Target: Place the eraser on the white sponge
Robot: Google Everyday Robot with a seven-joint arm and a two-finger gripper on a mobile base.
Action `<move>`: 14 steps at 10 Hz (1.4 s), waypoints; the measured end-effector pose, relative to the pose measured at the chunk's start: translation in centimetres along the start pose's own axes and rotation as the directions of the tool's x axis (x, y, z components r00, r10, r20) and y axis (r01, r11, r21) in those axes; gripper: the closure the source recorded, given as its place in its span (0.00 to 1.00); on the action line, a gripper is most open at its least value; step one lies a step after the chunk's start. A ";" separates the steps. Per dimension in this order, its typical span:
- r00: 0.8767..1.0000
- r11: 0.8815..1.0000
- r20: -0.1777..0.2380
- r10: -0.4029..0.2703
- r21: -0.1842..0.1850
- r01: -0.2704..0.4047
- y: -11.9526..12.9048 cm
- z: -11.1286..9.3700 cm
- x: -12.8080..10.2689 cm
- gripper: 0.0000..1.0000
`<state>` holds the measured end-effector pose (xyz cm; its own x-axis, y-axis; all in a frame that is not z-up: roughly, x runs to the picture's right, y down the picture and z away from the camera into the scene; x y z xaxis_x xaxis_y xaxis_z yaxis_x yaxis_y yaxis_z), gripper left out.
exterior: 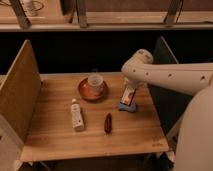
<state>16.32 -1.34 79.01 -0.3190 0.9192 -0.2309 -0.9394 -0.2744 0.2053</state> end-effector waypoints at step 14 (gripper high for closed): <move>1.000 0.989 -0.011 0.027 0.149 -0.025 -4.5 8.0 2.1 1.00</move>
<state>20.86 4.05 85.21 -0.3455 0.9083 -0.2359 -0.9021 -0.2523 0.3501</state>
